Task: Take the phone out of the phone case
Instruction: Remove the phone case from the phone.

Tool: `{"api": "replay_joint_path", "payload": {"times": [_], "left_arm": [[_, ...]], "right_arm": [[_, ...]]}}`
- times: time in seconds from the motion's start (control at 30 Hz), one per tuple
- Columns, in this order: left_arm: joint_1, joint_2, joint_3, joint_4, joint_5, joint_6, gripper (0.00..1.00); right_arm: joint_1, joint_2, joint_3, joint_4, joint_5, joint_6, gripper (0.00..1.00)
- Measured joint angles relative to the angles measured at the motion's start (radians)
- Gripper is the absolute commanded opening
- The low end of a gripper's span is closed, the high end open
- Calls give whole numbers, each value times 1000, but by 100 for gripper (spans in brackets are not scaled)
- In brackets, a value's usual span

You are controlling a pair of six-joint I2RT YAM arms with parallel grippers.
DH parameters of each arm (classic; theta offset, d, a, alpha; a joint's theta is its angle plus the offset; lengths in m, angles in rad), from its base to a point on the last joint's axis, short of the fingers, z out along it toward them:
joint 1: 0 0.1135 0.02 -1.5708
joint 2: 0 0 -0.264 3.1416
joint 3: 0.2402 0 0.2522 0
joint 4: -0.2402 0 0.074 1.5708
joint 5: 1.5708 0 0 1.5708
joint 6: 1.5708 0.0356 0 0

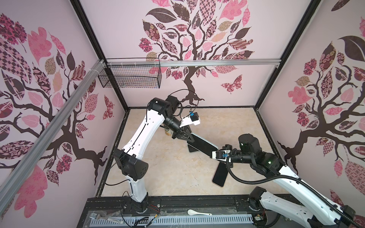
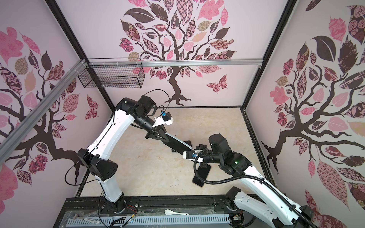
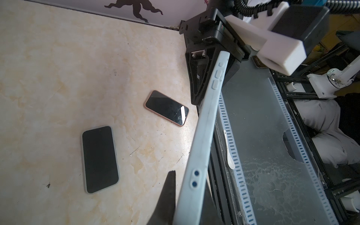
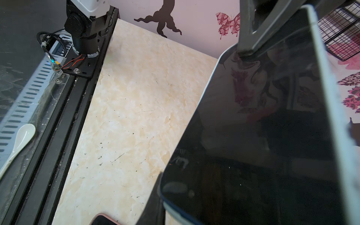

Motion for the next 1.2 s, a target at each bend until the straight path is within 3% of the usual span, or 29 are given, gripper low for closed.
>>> {"api": "replay_joint_path", "payload": {"times": [0.43,1.2], "left_arm": [[-4,-1,-2,0,8,15,0],[-25,-24,-52,0,29,29,0]], "right_arm": [[9,-12,-1,2,30,-10,0],[26,-68,-23,6,90,-193,0]]}}
